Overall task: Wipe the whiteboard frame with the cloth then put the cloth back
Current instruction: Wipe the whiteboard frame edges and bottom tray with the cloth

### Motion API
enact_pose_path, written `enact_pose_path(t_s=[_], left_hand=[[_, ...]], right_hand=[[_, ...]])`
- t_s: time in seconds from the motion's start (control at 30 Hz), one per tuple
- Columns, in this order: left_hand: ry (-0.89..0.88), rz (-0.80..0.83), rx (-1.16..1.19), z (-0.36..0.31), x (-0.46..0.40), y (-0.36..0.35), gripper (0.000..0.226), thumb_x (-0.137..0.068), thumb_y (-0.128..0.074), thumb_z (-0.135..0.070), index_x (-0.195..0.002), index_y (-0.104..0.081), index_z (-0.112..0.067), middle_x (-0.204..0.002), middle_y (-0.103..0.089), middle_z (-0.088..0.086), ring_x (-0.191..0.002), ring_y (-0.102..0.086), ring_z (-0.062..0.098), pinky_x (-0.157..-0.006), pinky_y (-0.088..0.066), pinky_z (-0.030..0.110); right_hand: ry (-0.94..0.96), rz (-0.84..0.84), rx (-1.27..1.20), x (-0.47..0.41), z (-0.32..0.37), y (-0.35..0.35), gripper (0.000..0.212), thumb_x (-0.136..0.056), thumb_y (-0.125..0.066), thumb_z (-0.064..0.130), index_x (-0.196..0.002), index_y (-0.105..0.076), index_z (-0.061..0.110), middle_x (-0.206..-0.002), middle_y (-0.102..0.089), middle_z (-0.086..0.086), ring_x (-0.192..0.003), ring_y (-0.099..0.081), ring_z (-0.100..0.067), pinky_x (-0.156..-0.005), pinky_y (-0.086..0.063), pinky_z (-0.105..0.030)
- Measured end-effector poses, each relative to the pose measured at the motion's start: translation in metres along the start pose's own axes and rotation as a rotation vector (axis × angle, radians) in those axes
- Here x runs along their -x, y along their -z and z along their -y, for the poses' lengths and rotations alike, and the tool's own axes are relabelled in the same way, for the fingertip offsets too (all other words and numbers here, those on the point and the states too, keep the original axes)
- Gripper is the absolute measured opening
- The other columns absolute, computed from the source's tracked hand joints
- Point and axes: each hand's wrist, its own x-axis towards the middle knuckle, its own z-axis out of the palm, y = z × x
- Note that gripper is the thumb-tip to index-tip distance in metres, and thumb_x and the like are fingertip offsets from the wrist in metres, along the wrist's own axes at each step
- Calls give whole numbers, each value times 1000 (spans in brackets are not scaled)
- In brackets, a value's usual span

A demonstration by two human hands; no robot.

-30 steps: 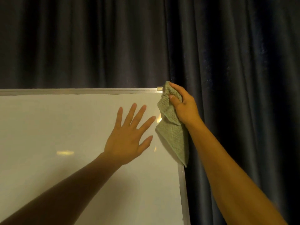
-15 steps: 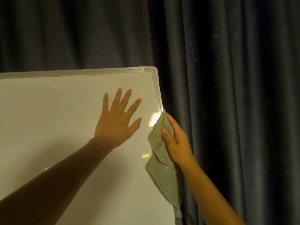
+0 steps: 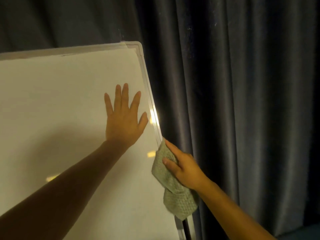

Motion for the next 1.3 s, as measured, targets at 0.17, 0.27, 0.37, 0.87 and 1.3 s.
enact_pose_path(t_s=[0.17,0.27,0.37,0.87,1.3], left_hand=[[-94,16,-31,-10,21,-3,84,-102,-9,-69,-169,-17,-20,-176,-11,16,-162,-11,43,-129,-11,68],[-113,29,-63,-10,35,-3,85,-102,-6,-71,-168,-18,-19,-176,-14,18,-162,-13,44,-128,-15,68],[-126,59,-61,-8,47,-3,86,-101,-4,-72,-168,-18,-20,-176,-13,18,-162,-12,45,-128,-14,68],[-119,127,86,-55,96,-19,92,-97,-4,-81,-169,-12,-24,-177,-7,19,-161,-6,51,-119,-10,82],[-271,162,-22,-45,148,-42,82,-103,-25,-76,-168,-25,-25,-174,-12,25,-158,-10,56,-119,-12,82]], right_hand=[[-7,15,-63,19,-6,-12,62,-102,-56,17,-156,-26,16,-139,-58,-5,-124,-56,-9,-109,-44,-35],[-19,45,-107,23,-6,-18,62,-101,-56,16,-156,-26,16,-147,-51,-3,-132,-50,-9,-112,-40,-30],[-91,162,-117,23,-13,-4,62,-100,-57,15,-155,-28,20,-147,-51,-3,-131,-51,-9,-111,-41,-29],[-314,-327,-499,109,-42,-71,37,-98,-46,57,-133,-57,50,-131,-64,17,-120,-59,0,-99,-48,-19],[-422,-389,-199,199,-123,-148,39,-99,-34,64,-137,-39,64,-128,-51,43,-114,-57,10,-94,-46,-10]])
